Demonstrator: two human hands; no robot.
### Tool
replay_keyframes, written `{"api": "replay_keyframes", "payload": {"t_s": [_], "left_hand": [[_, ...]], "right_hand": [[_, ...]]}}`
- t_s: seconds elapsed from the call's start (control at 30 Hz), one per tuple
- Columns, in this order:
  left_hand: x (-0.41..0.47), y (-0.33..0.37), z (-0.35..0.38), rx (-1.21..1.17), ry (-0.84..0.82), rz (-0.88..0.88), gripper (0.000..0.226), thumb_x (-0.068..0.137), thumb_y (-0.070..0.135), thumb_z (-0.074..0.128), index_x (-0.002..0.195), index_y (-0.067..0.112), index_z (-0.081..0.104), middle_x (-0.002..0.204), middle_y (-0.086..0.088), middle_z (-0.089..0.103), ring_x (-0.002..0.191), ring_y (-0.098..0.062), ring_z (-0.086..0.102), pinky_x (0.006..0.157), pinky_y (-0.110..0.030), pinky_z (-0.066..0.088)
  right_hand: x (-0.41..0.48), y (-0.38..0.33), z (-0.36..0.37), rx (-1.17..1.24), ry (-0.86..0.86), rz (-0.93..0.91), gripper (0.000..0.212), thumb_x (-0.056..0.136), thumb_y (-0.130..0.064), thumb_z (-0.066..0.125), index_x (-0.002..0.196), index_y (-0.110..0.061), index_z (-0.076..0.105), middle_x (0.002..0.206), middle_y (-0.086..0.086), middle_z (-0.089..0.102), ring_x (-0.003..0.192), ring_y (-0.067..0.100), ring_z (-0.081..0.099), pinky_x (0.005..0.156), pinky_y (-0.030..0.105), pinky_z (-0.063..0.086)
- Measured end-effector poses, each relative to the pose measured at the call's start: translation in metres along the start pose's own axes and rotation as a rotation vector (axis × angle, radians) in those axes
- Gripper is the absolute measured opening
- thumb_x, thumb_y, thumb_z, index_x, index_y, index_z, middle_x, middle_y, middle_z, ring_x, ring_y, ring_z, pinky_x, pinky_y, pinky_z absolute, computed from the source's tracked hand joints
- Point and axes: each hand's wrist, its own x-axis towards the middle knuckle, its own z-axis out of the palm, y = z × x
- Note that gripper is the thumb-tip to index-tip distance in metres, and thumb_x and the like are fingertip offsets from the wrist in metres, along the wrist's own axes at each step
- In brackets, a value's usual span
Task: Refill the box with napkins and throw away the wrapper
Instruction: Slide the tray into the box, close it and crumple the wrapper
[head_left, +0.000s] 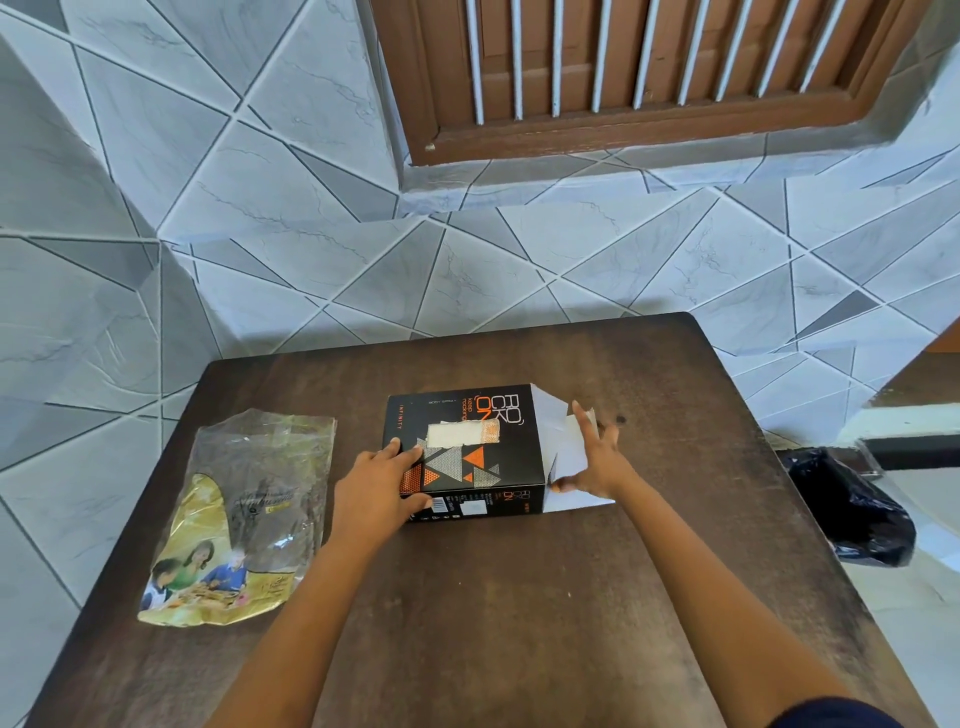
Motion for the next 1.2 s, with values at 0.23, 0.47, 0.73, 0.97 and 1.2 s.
{"api": "replay_keyframes", "payload": {"t_s": [0.23, 0.47, 0.73, 0.97, 1.2], "left_hand": [[0.0, -0.001, 0.0, -0.01, 0.003, -0.011, 0.068, 0.08, 0.048, 0.062, 0.14, 0.035, 0.033, 0.152, 0.001, 0.031, 0.128, -0.024, 0.037, 0.095, -0.041, 0.047], [-0.002, -0.001, 0.002, -0.029, 0.023, -0.009, 0.066, 0.081, 0.047, 0.061, 0.139, 0.035, 0.033, 0.152, 0.002, 0.031, 0.128, -0.023, 0.036, 0.092, -0.04, 0.047], [-0.003, -0.004, 0.003, -0.048, 0.036, -0.006, 0.066, 0.081, 0.048, 0.061, 0.139, 0.035, 0.033, 0.152, 0.003, 0.03, 0.13, -0.02, 0.035, 0.09, -0.039, 0.046], [-0.003, -0.006, 0.006, -0.077, 0.051, -0.003, 0.066, 0.08, 0.048, 0.061, 0.139, 0.037, 0.033, 0.152, 0.004, 0.031, 0.131, -0.019, 0.034, 0.091, -0.039, 0.046], [-0.009, -0.007, 0.018, -0.229, 0.097, -0.013, 0.064, 0.082, 0.042, 0.062, 0.14, 0.035, 0.033, 0.154, 0.005, 0.026, 0.14, -0.018, 0.029, 0.1, -0.037, 0.043]], "right_hand": [[0.004, -0.015, -0.006, 0.021, -0.048, -0.03, 0.084, 0.07, -0.019, 0.076, 0.139, -0.033, 0.03, 0.154, 0.012, -0.011, 0.139, 0.044, 0.013, 0.112, 0.05, 0.023], [-0.017, -0.039, 0.008, 0.337, 0.295, -0.214, 0.075, 0.081, -0.002, 0.056, 0.143, -0.025, 0.02, 0.143, 0.008, 0.043, 0.121, 0.031, 0.051, 0.096, 0.041, 0.044], [-0.024, -0.028, 0.008, 0.691, 0.113, -0.172, 0.055, 0.088, -0.004, 0.051, 0.14, -0.015, 0.035, 0.146, 0.003, 0.039, 0.13, 0.015, 0.039, 0.107, 0.029, 0.031], [-0.017, -0.039, 0.007, 0.686, 0.238, -0.102, 0.045, 0.088, -0.006, 0.055, 0.132, -0.011, 0.048, 0.136, 0.011, 0.052, 0.123, 0.02, 0.052, 0.102, 0.025, 0.037], [-0.017, -0.05, 0.023, 0.605, 0.408, -0.04, 0.039, 0.091, -0.01, 0.052, 0.129, -0.006, 0.051, 0.133, 0.012, 0.055, 0.123, 0.022, 0.052, 0.099, 0.024, 0.038]]}}
